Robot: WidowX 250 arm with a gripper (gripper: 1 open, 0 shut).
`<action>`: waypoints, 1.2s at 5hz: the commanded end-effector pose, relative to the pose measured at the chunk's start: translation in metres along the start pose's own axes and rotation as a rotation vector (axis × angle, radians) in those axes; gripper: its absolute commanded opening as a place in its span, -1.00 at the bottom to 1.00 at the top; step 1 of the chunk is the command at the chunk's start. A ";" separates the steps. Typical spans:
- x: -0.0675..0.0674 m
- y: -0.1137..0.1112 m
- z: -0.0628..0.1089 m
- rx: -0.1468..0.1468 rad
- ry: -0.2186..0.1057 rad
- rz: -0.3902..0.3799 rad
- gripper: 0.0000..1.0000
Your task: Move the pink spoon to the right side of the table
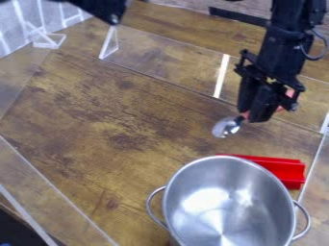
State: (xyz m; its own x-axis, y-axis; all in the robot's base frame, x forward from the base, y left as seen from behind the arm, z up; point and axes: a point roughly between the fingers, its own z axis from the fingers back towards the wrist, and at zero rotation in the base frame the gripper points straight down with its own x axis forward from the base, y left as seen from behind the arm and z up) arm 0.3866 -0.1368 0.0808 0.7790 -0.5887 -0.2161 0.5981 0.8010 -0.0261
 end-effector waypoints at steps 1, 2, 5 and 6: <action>-0.010 0.000 0.029 0.018 -0.077 -0.043 -1.00; -0.020 0.004 0.033 0.015 -0.082 -0.059 -1.00; -0.016 -0.011 0.047 0.036 -0.093 -0.132 -1.00; -0.006 -0.002 0.046 0.048 -0.092 -0.211 -1.00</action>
State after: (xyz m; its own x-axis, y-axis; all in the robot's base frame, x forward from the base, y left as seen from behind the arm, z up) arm 0.3848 -0.1470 0.1018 0.6335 -0.7519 -0.1825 0.7584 0.6501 -0.0460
